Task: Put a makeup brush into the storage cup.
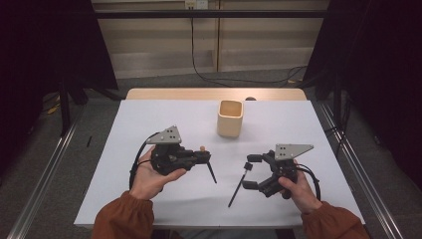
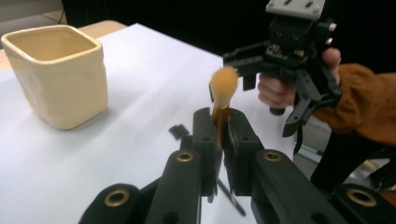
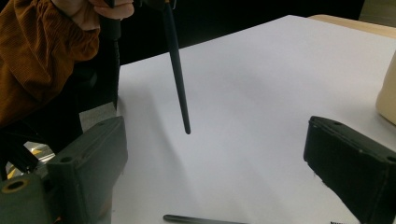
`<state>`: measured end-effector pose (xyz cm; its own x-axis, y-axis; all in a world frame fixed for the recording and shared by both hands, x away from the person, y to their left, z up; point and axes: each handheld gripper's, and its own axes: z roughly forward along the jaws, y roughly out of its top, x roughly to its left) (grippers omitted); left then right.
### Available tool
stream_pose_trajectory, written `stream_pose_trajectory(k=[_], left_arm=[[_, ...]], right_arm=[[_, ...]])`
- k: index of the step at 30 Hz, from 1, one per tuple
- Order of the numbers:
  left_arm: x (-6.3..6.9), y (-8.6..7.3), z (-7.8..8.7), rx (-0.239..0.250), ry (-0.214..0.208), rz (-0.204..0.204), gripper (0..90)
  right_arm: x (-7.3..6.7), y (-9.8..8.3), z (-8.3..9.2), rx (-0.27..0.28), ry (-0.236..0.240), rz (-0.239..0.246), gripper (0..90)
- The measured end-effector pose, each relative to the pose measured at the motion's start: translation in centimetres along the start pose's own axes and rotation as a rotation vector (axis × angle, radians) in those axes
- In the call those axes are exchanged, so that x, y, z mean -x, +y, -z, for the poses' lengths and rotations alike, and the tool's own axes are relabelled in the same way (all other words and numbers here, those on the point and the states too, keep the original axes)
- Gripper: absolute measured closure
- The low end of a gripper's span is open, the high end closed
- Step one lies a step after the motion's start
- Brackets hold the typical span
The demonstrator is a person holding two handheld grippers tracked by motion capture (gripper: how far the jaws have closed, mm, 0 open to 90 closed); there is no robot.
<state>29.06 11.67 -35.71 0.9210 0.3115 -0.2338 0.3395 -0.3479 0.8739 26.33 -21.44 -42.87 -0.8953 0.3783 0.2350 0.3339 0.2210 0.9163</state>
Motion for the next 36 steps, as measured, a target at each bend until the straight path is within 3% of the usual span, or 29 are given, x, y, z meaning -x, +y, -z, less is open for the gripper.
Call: stream_pose_trajectory(k=[9,15,23,28,36], left_arm=[[-0.2,0.3,-0.9,-0.047,0.007,0.001,84.3],[-0.3,1.2,-1.6,-0.071,-0.026,0.001,84.2],[0.0,1.6,-2.9,-0.095,-0.042,0.0,84.2],[-0.1,1.9,-3.3,-0.097,-0.045,-0.002,84.2],[0.2,1.9,-4.0,-0.087,-0.054,-0.003,84.2]], right_arm=[[0.1,0.2,-0.1,-0.009,0.007,0.001,5.5],[0.0,0.8,-0.5,-0.02,0.023,0.004,6.7],[-0.1,1.3,-0.7,-0.02,0.001,0.002,9.7],[-0.6,1.9,-1.2,-0.02,0.012,0.008,10.9],[-0.9,2.5,-2.5,-0.033,0.043,0.022,32.1]])
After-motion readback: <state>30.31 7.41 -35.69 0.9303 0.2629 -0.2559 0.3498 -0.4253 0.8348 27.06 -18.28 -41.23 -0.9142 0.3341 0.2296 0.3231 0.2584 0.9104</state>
